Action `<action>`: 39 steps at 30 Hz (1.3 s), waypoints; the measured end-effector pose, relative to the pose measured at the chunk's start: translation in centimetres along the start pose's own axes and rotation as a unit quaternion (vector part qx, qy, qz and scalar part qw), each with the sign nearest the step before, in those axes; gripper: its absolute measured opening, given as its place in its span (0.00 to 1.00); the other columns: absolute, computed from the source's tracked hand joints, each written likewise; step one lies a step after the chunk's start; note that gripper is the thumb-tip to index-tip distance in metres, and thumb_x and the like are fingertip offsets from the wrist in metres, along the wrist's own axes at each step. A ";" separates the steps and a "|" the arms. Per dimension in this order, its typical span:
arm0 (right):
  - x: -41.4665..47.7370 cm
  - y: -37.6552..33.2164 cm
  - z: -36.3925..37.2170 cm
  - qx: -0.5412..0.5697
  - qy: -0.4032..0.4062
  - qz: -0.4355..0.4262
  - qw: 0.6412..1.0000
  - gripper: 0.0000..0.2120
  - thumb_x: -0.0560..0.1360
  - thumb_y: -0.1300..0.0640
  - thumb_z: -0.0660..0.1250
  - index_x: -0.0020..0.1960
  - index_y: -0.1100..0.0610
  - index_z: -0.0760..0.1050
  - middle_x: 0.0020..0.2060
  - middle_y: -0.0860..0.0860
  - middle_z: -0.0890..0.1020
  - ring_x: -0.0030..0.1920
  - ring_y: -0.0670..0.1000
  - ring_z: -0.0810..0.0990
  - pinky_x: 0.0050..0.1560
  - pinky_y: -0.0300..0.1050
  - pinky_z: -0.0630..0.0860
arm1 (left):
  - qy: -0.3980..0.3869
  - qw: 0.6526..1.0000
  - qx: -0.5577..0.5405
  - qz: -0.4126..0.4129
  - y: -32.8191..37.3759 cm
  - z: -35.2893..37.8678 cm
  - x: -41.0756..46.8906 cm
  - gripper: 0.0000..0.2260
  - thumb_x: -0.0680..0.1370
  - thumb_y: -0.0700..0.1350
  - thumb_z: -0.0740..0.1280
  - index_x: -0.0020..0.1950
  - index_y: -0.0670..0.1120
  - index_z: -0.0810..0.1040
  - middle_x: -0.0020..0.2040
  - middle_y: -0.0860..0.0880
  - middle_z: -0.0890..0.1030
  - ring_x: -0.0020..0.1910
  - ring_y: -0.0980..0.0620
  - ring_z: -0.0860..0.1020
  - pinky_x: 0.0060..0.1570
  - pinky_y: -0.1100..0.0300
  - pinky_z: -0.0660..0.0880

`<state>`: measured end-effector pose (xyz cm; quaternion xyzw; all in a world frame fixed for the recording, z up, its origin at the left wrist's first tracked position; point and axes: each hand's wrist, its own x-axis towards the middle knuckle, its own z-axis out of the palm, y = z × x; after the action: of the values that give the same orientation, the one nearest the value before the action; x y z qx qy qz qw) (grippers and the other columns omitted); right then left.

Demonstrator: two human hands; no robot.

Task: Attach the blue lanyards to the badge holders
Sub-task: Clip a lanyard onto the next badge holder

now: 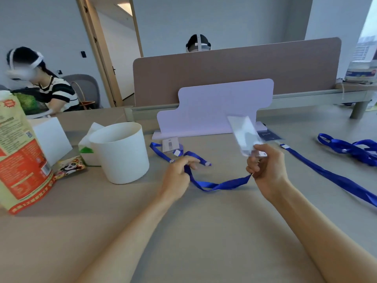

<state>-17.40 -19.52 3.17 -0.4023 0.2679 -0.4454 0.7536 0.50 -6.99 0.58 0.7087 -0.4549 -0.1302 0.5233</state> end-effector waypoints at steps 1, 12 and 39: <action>-0.2 0.1 0.3 -0.029 -0.011 -0.014 0.999 0.09 0.74 0.61 0.61 0.35 0.56 0.66 0.25 0.50 0.67 0.22 0.49 0.59 0.28 0.43 0.60 | -0.011 0.998 0.064 0.021 -0.7 -0.3 -0.4 0.29 0.67 0.25 0.53 0.56 0.52 0.79 0.48 0.57 0.77 0.29 0.62 0.74 0.32 0.65 0.71; -3.7 4.6 4.6 -0.284 -0.169 -0.039 0.943 0.14 0.81 0.51 0.61 0.39 0.53 0.75 0.25 0.51 0.70 0.21 0.46 0.60 0.21 0.35 0.57 | 0.077 0.982 -0.130 -0.111 -1.3 -4.1 -2.0 0.11 0.79 0.46 0.57 0.55 0.58 0.75 0.50 0.58 0.78 0.46 0.57 0.75 0.48 0.62 0.68; -3.4 5.0 3.7 -0.397 -0.244 -0.134 0.875 0.05 0.74 0.62 0.72 0.43 0.59 0.75 0.39 0.53 0.86 0.36 0.46 0.81 0.37 0.34 0.74 | -0.010 0.940 0.225 0.257 -0.2 -4.1 -4.1 0.08 0.73 0.56 0.70 0.45 0.53 0.82 0.36 0.59 0.73 0.40 0.60 0.71 0.38 0.60 0.72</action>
<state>-13.86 -13.69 1.05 -0.7956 0.1732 -0.2865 0.5049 1.03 -1.19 0.91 0.6658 -0.6440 0.1079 0.3610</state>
